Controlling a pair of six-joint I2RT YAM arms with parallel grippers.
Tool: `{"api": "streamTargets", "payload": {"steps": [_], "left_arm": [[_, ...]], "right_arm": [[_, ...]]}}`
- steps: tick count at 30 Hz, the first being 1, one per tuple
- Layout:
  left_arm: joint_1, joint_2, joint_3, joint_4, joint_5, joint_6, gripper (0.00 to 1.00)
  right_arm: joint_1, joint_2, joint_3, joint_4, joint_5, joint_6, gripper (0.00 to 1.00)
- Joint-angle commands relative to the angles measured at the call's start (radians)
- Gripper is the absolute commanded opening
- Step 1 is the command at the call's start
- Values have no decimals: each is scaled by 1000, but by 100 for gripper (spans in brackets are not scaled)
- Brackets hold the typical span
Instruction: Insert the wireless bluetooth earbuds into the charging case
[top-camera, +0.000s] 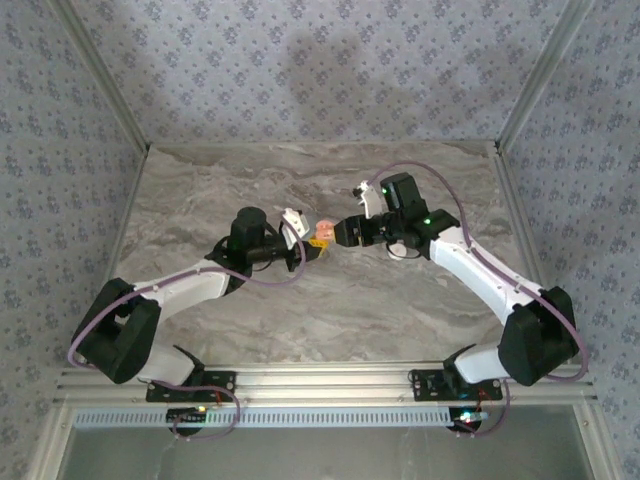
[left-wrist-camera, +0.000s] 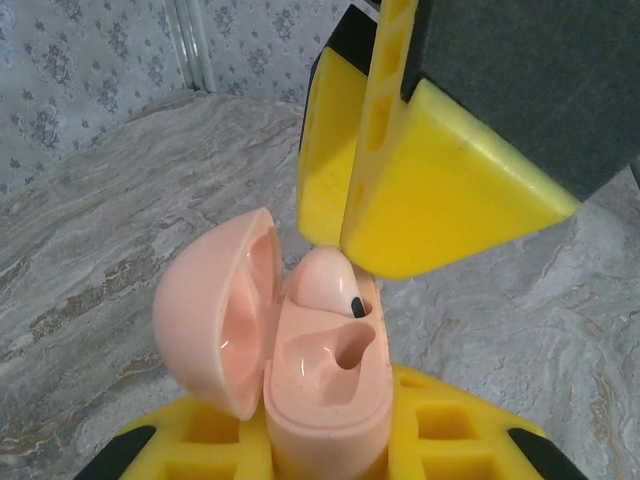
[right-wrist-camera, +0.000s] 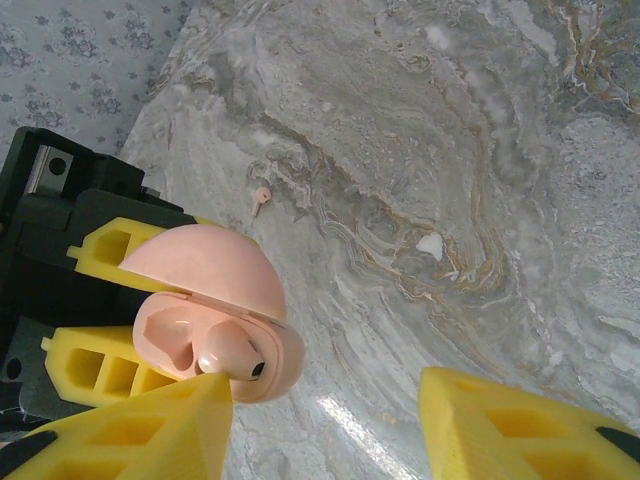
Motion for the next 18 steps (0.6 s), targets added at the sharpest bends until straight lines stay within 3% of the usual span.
{"api": "streamTargets", "payload": {"steps": [1,10,18], "left_arm": [[-2,-31,-2,39,6,4,3],[46,-73,-52,33,-148,-147,2],[240,-142,-76,-102,-174,-325,1]], "right_arm": [[6,9,30,-31,15,8,53],[52,-19,82,-1,88,21,53],[166,54,156,74,195,15,53]]}}
